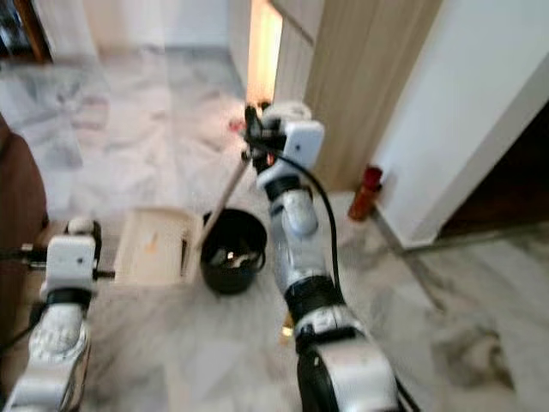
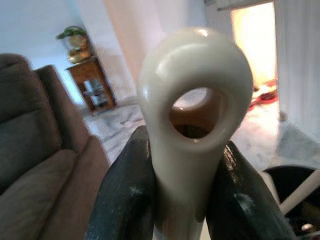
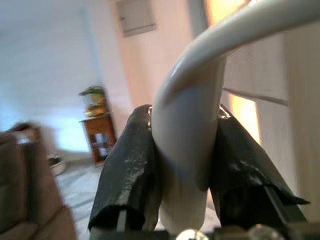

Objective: Sweep floor

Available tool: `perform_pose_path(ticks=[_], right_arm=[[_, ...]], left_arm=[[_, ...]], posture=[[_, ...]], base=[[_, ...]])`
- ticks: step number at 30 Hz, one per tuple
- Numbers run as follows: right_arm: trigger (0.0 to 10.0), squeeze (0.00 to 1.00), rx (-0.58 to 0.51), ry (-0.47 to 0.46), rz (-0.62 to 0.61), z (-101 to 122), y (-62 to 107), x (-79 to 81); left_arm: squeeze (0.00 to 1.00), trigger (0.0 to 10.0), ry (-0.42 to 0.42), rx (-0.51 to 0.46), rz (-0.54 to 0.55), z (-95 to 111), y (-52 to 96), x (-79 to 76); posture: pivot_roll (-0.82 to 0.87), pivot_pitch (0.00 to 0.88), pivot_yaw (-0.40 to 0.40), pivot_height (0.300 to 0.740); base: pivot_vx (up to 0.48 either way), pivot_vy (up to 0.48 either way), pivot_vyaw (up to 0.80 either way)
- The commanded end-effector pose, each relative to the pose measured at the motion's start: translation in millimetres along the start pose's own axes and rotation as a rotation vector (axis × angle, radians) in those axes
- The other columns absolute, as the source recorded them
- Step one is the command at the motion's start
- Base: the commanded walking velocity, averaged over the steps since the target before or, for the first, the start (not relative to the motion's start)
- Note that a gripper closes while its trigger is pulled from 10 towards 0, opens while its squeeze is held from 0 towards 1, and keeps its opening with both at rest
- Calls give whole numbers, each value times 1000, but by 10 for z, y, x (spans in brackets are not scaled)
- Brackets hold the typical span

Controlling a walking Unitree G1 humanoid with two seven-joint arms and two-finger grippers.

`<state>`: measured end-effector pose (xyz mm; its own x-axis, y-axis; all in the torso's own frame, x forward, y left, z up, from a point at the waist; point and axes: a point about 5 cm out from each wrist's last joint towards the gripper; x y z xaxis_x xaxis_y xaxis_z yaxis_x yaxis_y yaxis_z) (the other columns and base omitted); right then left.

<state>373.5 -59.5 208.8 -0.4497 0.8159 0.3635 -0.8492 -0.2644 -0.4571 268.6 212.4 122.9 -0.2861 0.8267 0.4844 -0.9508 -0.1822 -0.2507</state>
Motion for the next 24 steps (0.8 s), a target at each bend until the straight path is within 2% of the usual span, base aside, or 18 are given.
perform_pose_path(ticks=[1, 15, 17, 24], right_arm=[[10000, 0, -85, -23, 46, 141, -110, 176], [10000, 0, -85, -23, 46, 141, -110, 176], [10000, 0, -108, -87, 34, 205, -163, 205], [10000, 0, -131, -94, 25, 253, -185, 205]], left_arm=[[0, 10000, 6, -51, -2, 110, -37, -12], [0, 10000, 6, -51, -2, 110, -37, -12], [0, 10000, 25, -125, 27, 227, -77, 57], [0, 10000, 21, -149, 23, 259, -69, 47]], posture=[[237, 0, -91, 740], [237, 0, -91, 740], [244, 0, -93, 740], [243, 0, -92, 740]], base=[[326, 259, 0], [326, 259, 0], [266, 240, -800], [0, 0, -800]])
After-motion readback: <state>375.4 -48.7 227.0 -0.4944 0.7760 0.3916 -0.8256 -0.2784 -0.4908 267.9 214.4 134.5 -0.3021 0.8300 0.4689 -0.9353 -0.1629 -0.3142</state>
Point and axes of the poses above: a point about 5 cm out from each wrist's last joint towards the gripper, its own y axis pointing back from the gripper into the wrist, its own z axis along the axis of the wrist's last joint, x = y × z, and after that the axes turned 9 degrees about -y, right-handed
